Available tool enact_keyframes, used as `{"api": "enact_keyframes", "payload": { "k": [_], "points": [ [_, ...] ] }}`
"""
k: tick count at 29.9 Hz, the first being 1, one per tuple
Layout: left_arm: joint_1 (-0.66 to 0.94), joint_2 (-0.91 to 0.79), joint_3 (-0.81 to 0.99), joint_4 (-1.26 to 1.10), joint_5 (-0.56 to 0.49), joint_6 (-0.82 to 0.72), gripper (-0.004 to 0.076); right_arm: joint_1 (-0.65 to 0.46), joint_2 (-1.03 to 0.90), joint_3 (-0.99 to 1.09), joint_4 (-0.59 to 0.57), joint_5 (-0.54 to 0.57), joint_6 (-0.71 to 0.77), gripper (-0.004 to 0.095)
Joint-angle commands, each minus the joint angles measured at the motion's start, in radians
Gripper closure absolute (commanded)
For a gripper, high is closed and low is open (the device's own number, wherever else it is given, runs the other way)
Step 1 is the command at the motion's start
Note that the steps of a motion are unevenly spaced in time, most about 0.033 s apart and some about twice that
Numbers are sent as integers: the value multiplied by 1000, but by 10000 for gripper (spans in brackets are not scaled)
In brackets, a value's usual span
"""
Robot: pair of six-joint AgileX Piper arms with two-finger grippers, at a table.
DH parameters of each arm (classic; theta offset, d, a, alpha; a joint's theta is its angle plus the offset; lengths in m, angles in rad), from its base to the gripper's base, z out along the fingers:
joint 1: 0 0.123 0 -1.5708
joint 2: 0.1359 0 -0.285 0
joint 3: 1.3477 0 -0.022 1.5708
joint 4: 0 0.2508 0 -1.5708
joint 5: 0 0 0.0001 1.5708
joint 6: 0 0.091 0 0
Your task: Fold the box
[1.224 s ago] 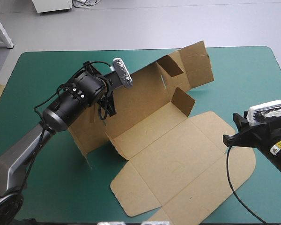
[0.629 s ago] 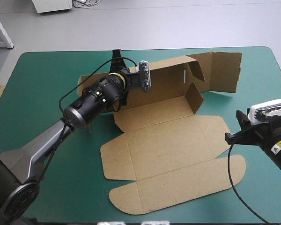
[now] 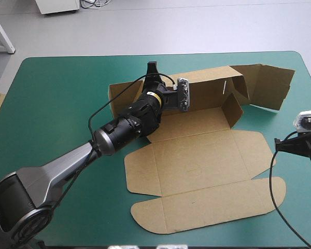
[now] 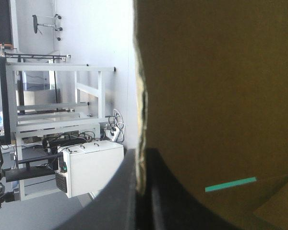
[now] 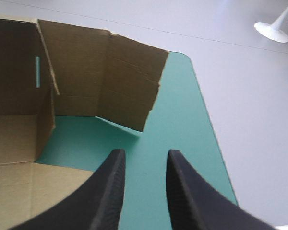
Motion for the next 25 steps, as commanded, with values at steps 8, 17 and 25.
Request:
{"api": "enact_keyframes", "payload": {
  "k": [8,17,25],
  "points": [
    [-85,-27,-25,91,123,-156,734,1,25,-35,-225,-10,180,627],
    [-92,0,4,173,58,-182,734,1,180,-54,-209,7,208,627],
    [-83,0,104,263,-25,-209,734,-133,222,-137,-177,-70,156,628]
  ]
}}
